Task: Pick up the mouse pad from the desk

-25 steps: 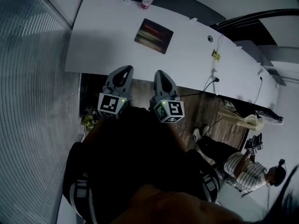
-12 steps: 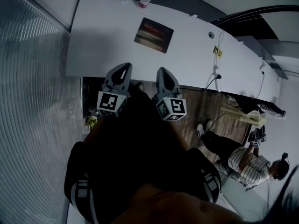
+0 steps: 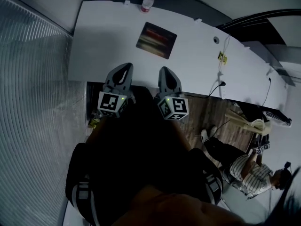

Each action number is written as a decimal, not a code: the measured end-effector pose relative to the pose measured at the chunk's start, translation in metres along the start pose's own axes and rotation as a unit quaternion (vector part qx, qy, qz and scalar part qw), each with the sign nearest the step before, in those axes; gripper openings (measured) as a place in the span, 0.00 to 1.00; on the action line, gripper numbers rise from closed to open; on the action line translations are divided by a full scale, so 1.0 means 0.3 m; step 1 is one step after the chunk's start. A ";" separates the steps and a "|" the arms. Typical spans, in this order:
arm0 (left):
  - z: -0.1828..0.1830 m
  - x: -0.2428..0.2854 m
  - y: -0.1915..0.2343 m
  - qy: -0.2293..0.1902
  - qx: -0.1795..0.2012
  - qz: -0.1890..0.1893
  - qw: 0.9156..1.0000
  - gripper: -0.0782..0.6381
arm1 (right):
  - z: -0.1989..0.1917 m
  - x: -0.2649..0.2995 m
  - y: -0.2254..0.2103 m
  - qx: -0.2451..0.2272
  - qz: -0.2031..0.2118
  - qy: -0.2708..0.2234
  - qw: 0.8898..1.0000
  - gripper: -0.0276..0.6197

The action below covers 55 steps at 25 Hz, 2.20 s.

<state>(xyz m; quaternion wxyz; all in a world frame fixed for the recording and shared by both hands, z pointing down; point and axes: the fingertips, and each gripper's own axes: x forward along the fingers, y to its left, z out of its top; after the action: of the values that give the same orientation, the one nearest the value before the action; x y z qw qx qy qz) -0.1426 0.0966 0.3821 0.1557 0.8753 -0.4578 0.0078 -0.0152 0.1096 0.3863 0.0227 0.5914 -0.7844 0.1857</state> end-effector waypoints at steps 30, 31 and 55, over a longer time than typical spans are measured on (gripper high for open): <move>-0.114 0.639 0.050 0.125 0.063 0.040 0.989 0.12 | 0.018 0.362 -0.657 0.049 -0.030 0.062 0.996 0.05; -0.117 0.658 0.069 0.127 0.064 0.036 0.989 0.12 | 0.017 0.380 -0.670 0.047 -0.037 0.063 0.996 0.05; -0.451 0.986 0.388 0.267 0.034 -0.002 0.963 0.13 | -0.286 0.690 -0.869 0.059 -0.121 0.165 0.977 0.05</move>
<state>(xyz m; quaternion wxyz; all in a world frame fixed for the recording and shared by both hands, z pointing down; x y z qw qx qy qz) -0.0470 -0.1638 0.5879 0.2425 0.8473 -0.3969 0.2565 0.1510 -0.1138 0.5879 0.1393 0.6434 -0.6799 0.3229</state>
